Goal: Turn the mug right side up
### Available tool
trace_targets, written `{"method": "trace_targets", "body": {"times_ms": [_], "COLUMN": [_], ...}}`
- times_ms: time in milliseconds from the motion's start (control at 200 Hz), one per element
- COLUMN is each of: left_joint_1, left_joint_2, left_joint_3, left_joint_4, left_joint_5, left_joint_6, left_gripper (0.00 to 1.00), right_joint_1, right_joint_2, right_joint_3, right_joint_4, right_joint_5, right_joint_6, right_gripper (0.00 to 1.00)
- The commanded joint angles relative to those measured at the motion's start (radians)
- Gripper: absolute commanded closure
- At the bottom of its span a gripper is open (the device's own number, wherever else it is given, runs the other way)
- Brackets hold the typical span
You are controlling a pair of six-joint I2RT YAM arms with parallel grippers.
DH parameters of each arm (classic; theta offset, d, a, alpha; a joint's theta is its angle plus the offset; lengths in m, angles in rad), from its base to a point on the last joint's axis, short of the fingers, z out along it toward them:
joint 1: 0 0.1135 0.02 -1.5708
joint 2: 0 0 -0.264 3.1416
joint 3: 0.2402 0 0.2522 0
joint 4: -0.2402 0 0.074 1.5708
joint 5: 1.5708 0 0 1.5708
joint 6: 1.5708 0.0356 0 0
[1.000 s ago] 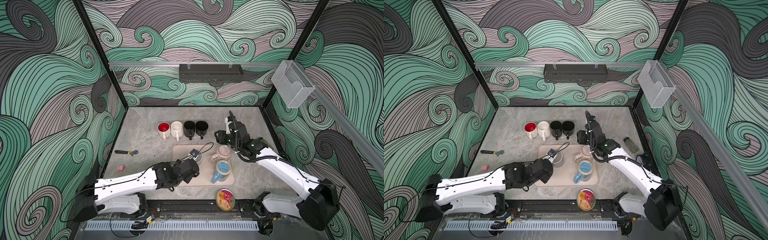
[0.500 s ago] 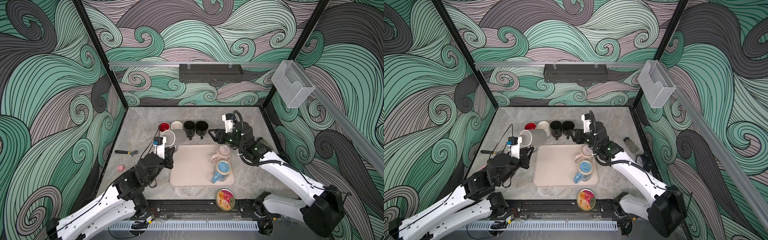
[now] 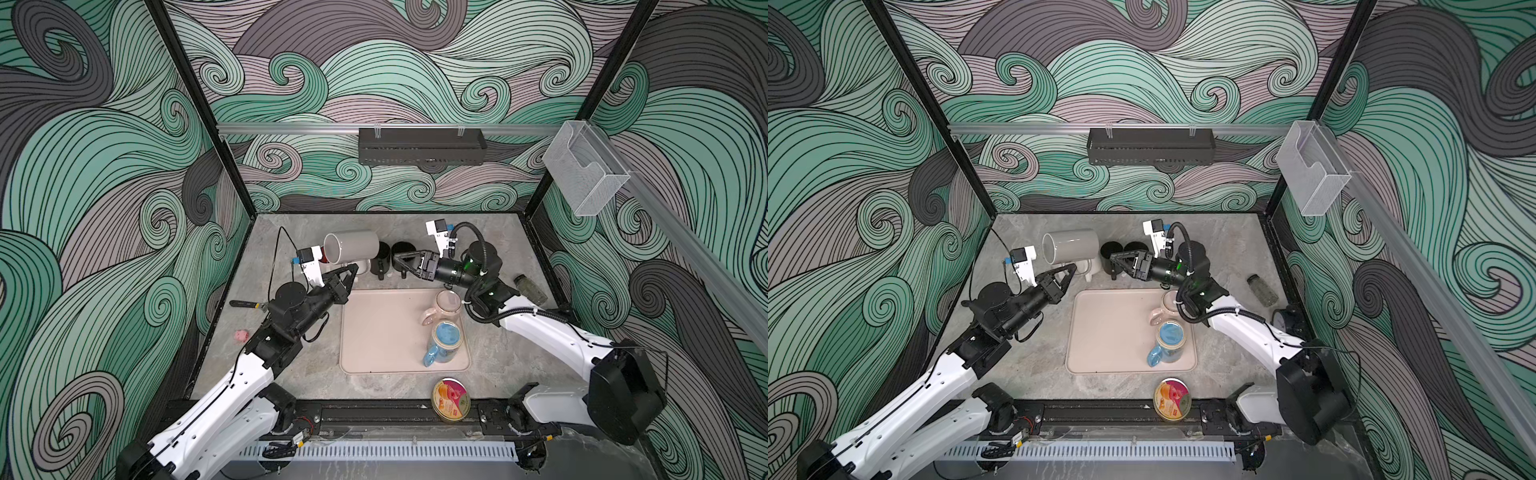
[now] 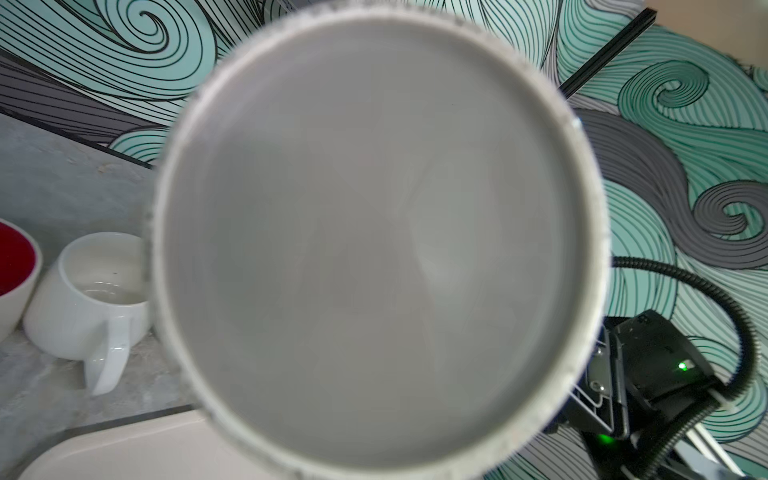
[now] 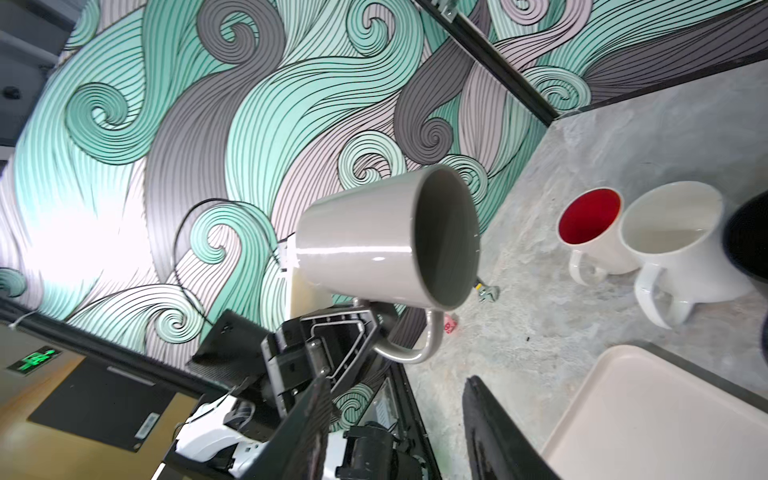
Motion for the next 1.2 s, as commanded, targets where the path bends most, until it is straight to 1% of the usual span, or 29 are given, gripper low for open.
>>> {"method": "trace_targets", "body": {"times_ms": [0, 150, 305, 540, 655, 786, 916, 1036, 1196], "left_joint_1": [0.027, 0.042, 0.044, 0.047, 0.045, 0.044, 0.034, 0.021, -0.004], "left_joint_2": [0.011, 0.056, 0.086, 0.11, 0.128, 0.152, 0.174, 0.199, 0.223], "left_joint_3": [0.035, 0.054, 0.077, 0.1, 0.113, 0.105, 0.104, 0.108, 0.117], "left_joint_4": [0.331, 0.428, 0.483, 0.517, 0.519, 0.571, 0.585, 0.603, 0.609], "left_joint_5": [0.098, 0.134, 0.178, 0.261, 0.3, 0.311, 0.323, 0.334, 0.347], "left_joint_6": [-0.096, -0.154, -0.205, -0.256, -0.276, -0.314, -0.322, -0.333, -0.326], "left_gripper": [1.0, 1.0, 1.0, 1.0, 1.0, 1.0, 1.0, 1.0, 1.0], "right_joint_1": [0.008, 0.014, 0.014, 0.016, 0.022, 0.028, 0.029, 0.032, 0.032], "right_joint_2": [0.01, 0.031, 0.057, 0.117, 0.138, 0.159, 0.166, 0.175, 0.19], "right_joint_3": [0.001, 0.017, 0.048, 0.106, 0.136, 0.156, 0.168, 0.183, 0.196], "right_joint_4": [0.137, 0.157, 0.187, 0.262, 0.271, 0.285, 0.314, 0.317, 0.318], "right_joint_5": [-0.067, -0.084, -0.091, -0.091, -0.096, -0.095, -0.085, -0.079, -0.073], "right_joint_6": [0.09, 0.118, 0.149, 0.194, 0.196, 0.208, 0.22, 0.221, 0.227], "right_gripper": [0.47, 0.48, 0.47, 0.48, 0.49, 0.52, 0.54, 0.59, 0.63]}}
